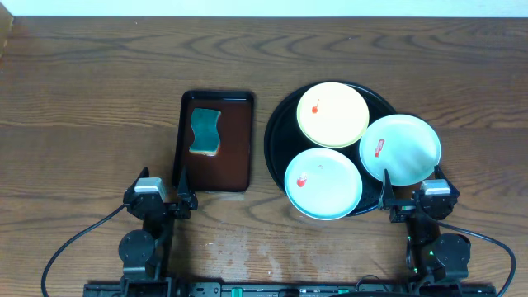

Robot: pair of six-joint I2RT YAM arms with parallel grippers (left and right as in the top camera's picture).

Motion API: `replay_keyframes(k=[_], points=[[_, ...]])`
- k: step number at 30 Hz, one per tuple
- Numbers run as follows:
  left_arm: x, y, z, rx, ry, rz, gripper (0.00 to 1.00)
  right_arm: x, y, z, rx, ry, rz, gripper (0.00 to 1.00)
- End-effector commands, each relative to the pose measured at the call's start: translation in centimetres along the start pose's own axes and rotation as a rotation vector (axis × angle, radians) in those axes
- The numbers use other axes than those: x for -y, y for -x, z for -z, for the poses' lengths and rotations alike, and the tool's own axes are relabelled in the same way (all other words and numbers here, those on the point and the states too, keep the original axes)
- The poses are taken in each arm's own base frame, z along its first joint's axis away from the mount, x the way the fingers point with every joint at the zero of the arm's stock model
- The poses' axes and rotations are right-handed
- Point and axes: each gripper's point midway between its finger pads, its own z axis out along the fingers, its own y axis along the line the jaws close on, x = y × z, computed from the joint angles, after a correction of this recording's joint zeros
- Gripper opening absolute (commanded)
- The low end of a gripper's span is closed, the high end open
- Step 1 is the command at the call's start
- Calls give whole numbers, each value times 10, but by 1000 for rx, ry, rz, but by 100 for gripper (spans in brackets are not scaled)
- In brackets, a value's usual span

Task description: Clean dirty plates on tray and stack at the side

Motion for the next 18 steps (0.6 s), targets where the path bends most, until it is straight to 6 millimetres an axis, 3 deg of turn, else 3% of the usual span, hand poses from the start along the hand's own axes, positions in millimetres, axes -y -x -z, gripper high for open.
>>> replay_keyframes(k=[1,14,18], points=[[4,-14,0,-49,-31,-11,84,-1,-1,0,-1,2,9,99],[4,-14,0,-49,-31,-11,84,-13,0,1,4,75,3,99],[4,-14,0,-49,-31,-11,84,-16,0,1,-3,89,-91,99]])
